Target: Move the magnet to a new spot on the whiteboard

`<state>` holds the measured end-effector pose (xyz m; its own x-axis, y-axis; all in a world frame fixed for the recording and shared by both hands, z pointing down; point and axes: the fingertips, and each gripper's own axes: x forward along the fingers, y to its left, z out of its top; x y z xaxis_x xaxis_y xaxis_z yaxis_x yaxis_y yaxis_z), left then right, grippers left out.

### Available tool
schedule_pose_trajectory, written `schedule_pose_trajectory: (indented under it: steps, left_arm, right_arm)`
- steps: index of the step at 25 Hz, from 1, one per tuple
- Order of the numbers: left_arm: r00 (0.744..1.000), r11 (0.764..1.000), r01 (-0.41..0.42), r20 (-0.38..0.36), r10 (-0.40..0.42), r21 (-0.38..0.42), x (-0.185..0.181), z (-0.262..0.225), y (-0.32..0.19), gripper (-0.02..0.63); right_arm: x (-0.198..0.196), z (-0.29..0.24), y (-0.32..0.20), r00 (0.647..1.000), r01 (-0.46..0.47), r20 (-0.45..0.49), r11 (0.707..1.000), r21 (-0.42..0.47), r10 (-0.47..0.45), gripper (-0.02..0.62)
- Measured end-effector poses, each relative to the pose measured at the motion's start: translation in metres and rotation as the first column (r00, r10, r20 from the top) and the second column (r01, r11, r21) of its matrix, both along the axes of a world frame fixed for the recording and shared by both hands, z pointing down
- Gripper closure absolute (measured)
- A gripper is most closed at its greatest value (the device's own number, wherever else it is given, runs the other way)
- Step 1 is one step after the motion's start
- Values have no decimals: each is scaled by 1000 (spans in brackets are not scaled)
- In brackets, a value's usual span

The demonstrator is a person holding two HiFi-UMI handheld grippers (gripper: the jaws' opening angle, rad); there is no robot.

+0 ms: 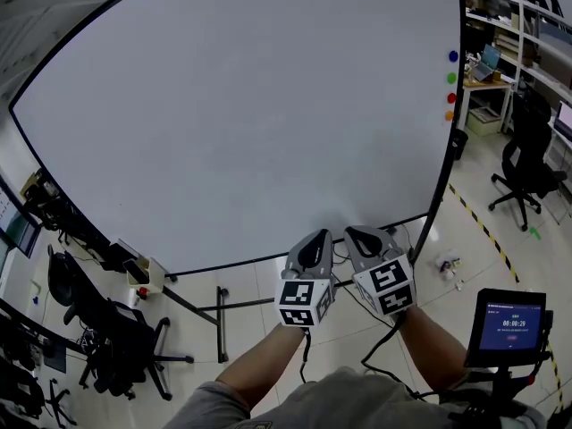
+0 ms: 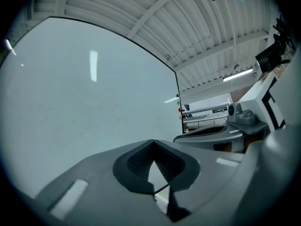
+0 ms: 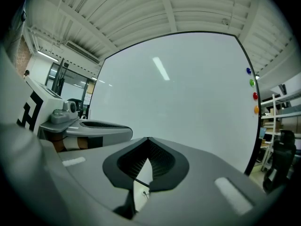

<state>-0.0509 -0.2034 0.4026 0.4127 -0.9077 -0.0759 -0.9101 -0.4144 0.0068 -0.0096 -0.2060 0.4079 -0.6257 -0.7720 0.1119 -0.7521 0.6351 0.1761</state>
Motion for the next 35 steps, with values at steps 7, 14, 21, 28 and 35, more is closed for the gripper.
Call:
schedule_pose_trajectory:
  steps: [7, 14, 21, 28, 35]
  left_arm:
    - [1000, 1000, 3, -7, -3, -10, 1, 7, -1, 609]
    - [1000, 1000, 3, -5, -3, -2, 2, 4, 0, 609]
    - [1000, 1000, 6, 1, -6, 5, 2, 3, 1, 609]
    - [1000, 1000, 4, 0, -4, 4, 1, 1, 1, 609]
    - [1000, 1000, 1, -3, -1, 7, 2, -1, -2, 609]
  right_arm:
    - [3, 7, 0, 1000, 2, 8, 1000, -19, -2, 589]
    - [0, 7, 1, 1000, 14, 7, 1000, -19, -14, 589]
    - [-2, 7, 0, 1000, 22, 15, 1000, -13, -22, 589]
    - [-3, 6, 0, 1000, 21, 16, 1000, -15, -21, 589]
    - [-3, 5, -3, 1000, 19, 12, 1000, -15, -19, 589]
